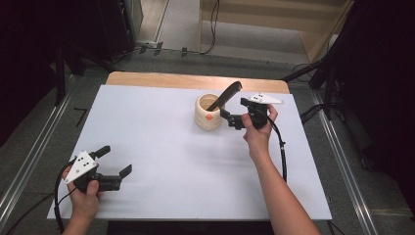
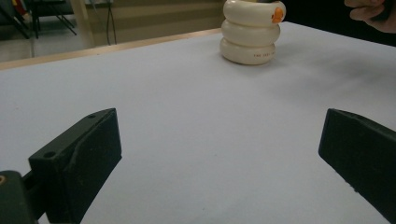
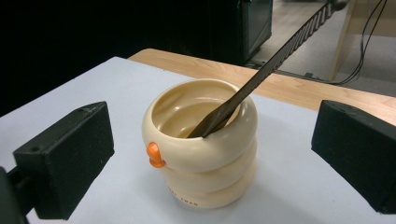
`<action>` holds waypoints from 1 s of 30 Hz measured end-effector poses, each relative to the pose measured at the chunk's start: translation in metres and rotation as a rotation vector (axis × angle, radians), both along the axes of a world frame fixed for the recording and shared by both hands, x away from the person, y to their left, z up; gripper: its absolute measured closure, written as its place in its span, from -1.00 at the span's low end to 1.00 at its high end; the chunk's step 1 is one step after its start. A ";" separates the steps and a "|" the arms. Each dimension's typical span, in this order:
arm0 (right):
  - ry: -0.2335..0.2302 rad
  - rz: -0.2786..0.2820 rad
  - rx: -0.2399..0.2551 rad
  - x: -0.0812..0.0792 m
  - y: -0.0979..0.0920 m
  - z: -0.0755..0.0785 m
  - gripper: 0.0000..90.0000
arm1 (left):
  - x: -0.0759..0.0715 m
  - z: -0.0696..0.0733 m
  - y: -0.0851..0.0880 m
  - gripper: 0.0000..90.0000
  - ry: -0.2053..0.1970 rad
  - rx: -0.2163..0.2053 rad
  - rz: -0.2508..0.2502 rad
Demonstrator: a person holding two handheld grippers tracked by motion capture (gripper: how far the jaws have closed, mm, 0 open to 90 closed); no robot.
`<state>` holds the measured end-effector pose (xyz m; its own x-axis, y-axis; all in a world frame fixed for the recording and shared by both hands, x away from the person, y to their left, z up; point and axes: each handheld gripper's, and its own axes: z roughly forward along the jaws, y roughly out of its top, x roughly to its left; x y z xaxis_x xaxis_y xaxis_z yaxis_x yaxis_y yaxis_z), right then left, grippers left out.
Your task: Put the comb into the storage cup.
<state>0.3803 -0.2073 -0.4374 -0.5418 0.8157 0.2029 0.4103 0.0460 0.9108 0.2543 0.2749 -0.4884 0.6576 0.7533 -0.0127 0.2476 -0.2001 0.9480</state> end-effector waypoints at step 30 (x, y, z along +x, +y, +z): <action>-0.047 0.000 -0.017 -0.038 -0.028 0.003 -1.00 | 0.000 0.000 -0.001 -1.00 0.000 -0.003 0.005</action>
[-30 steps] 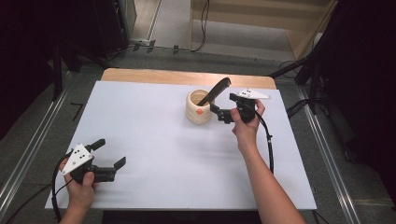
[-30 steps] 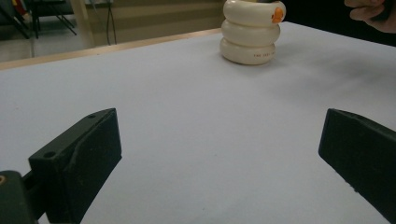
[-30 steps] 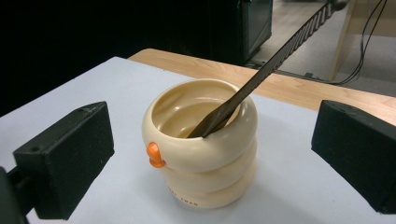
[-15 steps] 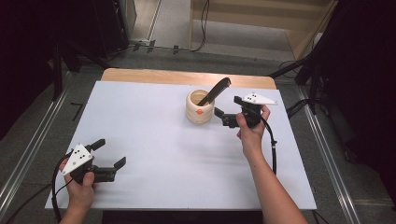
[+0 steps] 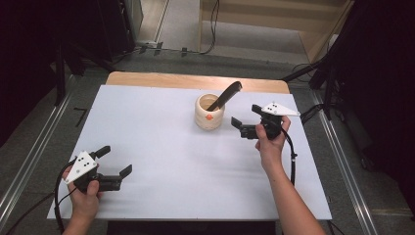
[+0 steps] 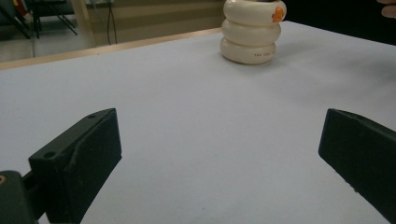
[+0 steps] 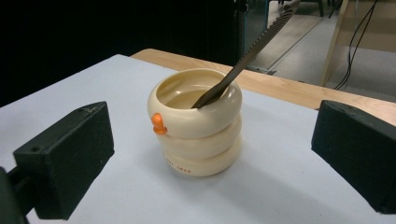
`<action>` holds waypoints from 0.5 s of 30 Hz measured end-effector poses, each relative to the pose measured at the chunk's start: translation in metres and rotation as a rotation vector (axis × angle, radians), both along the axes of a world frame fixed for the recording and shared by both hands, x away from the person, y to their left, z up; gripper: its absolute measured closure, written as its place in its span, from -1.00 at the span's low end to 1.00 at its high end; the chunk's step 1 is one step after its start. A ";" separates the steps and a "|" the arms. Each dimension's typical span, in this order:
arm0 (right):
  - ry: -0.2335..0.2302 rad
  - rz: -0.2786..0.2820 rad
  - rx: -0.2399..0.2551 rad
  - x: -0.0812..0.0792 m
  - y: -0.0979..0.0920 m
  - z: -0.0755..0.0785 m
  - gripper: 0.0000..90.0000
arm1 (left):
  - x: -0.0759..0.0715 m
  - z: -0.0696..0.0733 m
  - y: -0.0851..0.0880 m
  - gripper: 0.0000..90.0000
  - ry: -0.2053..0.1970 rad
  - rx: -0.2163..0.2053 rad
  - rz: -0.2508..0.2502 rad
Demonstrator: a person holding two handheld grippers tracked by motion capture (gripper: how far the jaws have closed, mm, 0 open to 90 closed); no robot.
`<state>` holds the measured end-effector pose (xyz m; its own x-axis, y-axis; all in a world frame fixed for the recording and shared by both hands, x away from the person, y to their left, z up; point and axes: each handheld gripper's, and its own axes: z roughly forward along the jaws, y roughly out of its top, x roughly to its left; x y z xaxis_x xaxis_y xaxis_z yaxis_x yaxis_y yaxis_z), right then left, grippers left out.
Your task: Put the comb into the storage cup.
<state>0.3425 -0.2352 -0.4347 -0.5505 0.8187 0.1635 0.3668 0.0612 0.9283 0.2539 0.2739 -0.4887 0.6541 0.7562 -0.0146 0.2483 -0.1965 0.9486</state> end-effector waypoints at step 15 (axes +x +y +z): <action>-0.014 -0.006 -0.001 -0.023 -0.020 -0.008 -1.00 | 0.000 0.000 0.000 -1.00 0.001 0.002 0.002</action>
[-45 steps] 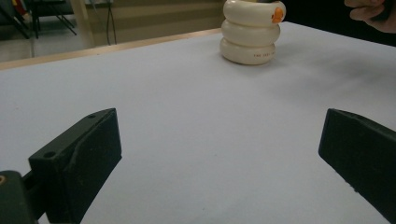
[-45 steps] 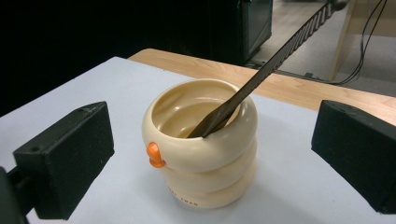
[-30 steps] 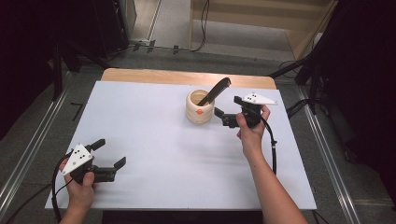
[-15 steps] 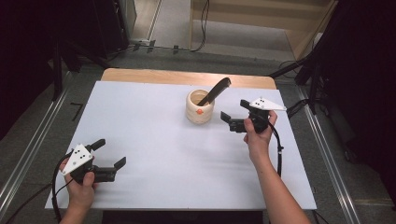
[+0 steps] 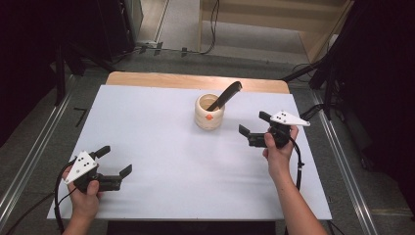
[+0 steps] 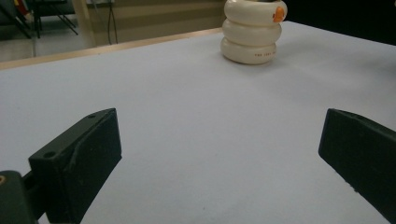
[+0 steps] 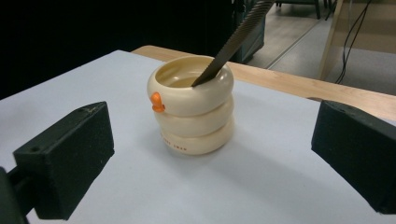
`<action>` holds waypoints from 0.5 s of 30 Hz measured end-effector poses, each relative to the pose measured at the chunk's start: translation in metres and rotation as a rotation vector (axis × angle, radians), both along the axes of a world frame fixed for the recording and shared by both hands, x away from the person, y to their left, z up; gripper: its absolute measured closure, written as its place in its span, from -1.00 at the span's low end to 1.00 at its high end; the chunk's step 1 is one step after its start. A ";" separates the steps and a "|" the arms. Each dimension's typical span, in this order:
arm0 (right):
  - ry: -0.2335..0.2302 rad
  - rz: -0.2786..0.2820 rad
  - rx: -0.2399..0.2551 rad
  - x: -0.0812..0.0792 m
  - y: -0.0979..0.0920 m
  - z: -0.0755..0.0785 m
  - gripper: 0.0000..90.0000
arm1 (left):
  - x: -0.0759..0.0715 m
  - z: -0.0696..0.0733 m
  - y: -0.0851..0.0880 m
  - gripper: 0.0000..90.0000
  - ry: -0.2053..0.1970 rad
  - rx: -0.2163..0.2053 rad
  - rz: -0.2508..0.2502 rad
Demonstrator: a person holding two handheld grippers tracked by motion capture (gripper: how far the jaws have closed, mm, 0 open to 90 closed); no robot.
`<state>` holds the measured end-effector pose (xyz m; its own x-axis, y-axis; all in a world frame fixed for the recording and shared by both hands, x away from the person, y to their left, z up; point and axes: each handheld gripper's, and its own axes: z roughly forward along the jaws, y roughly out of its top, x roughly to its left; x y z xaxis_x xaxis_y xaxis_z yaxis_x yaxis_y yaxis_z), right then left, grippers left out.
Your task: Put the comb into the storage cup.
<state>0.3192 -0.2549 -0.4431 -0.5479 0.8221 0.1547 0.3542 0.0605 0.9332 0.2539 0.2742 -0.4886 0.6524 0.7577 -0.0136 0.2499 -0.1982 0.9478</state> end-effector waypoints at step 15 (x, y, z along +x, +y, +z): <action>0.001 -0.018 0.005 -0.023 -0.022 -0.013 -1.00 | 0.000 0.000 -0.001 -1.00 -0.003 0.003 0.001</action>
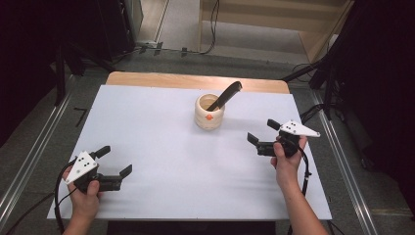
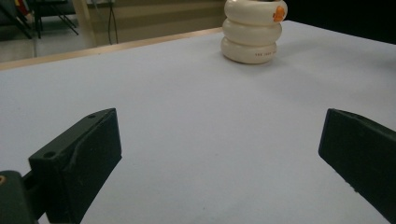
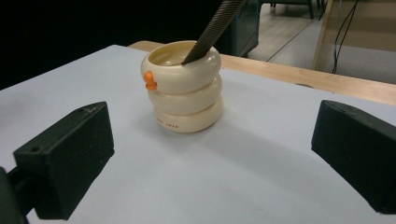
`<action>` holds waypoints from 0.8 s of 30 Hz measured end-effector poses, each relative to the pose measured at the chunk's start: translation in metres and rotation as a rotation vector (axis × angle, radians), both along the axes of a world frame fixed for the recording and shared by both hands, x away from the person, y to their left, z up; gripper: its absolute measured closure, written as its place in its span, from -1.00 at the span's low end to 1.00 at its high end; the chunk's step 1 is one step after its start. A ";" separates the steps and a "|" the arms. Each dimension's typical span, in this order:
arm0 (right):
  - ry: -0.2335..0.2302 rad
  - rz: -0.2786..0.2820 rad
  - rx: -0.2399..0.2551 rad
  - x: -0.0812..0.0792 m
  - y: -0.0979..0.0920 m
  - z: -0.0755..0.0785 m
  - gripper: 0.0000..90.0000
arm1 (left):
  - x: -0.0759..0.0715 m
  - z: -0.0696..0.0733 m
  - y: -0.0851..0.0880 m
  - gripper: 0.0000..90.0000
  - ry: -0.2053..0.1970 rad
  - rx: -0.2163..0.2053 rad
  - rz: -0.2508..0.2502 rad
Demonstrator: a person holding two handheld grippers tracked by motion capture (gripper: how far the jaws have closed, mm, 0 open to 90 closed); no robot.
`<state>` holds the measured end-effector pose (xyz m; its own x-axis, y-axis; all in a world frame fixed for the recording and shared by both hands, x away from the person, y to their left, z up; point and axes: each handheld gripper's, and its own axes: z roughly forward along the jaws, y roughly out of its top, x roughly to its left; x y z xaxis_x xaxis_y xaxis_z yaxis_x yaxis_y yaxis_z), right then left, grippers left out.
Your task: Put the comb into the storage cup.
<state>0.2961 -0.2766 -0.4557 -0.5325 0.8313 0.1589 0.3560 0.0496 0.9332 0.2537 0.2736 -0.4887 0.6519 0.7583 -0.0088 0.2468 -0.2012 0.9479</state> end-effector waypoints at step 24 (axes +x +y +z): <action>0.013 -0.025 -0.021 -0.030 -0.027 -0.019 -1.00 | 0.000 0.000 -0.001 -1.00 0.001 0.006 0.002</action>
